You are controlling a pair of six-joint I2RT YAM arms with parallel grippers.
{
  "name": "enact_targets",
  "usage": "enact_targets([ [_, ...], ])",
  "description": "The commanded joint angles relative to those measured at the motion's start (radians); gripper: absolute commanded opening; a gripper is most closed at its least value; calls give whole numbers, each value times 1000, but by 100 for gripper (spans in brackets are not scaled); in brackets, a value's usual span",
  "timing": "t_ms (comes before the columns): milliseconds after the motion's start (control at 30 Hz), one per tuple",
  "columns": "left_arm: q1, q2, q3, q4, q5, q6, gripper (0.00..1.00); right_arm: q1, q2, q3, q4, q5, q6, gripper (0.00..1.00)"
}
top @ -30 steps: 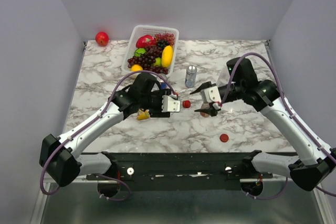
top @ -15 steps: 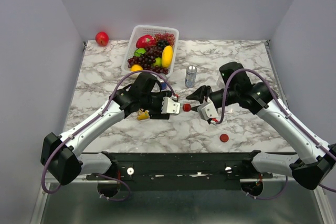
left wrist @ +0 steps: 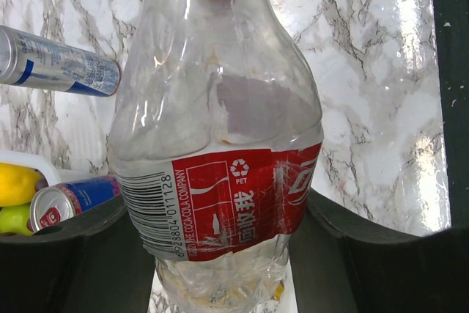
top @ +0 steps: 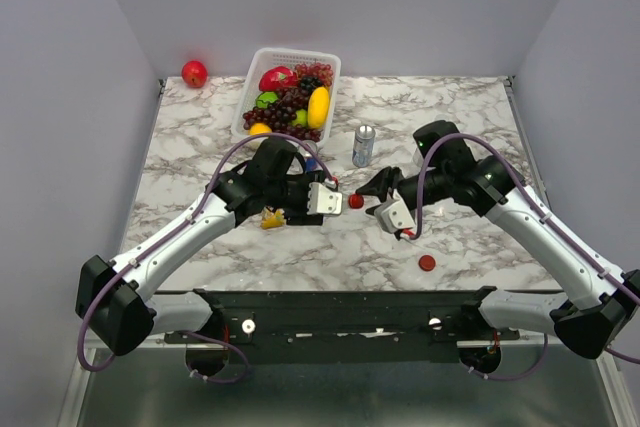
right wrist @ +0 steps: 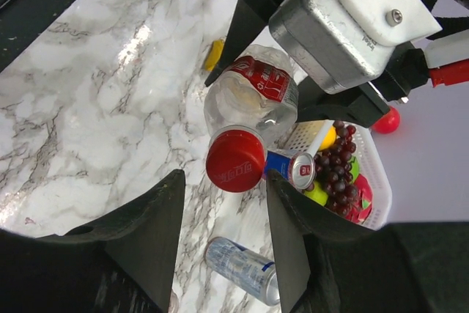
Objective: Screw on the bottle caps
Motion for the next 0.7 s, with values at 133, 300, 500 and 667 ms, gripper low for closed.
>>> enact_targets([
  [133,5,-14,2,31,29,-22,0,18,14,0,68,-11,57,48],
  [300,5,-17,-4,46,23,-26,0,24,18,-5,74,-14,90,36],
  [500,0,-51,-73,250,-140,-165,0,23,84,58,224,8,546,18],
  [667,-21,-135,-212,659,-469,-276,0,0,274,326,263,173,1111,10],
])
